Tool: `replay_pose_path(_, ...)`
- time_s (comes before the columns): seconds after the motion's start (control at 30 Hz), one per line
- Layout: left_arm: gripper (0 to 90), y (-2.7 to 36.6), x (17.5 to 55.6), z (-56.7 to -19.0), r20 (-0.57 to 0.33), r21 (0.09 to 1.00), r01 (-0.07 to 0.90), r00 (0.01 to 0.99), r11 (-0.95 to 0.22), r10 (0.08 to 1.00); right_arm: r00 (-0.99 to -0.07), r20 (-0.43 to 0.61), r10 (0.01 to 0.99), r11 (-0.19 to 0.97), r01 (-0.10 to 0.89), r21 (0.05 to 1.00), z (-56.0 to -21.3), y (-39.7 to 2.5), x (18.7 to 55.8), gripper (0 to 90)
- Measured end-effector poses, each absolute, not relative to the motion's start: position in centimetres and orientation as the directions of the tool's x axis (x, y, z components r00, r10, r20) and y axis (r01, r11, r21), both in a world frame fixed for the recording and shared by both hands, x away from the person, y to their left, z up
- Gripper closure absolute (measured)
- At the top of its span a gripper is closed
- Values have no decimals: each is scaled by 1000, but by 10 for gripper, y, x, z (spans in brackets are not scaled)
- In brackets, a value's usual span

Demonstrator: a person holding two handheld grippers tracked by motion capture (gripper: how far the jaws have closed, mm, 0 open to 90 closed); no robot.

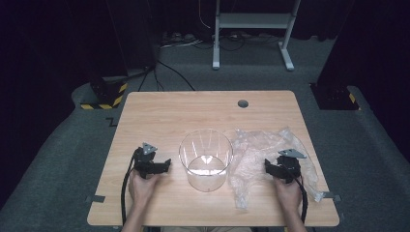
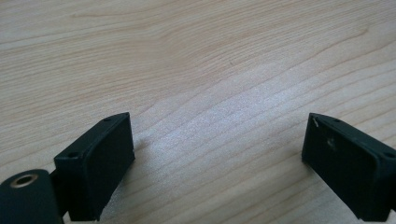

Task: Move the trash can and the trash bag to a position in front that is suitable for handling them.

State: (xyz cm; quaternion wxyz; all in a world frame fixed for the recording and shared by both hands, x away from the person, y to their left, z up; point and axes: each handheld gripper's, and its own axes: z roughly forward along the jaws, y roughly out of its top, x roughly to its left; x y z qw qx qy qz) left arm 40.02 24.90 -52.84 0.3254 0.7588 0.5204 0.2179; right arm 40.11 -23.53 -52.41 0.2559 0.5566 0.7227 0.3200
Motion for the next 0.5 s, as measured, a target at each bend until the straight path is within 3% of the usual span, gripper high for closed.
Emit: replay_pose_path(0.5, 146, 250, 398, -528, -10, 729, 645, 346, -231, 938, -250, -15, 968, 177, 640, 748, -524, -235, 401, 281)
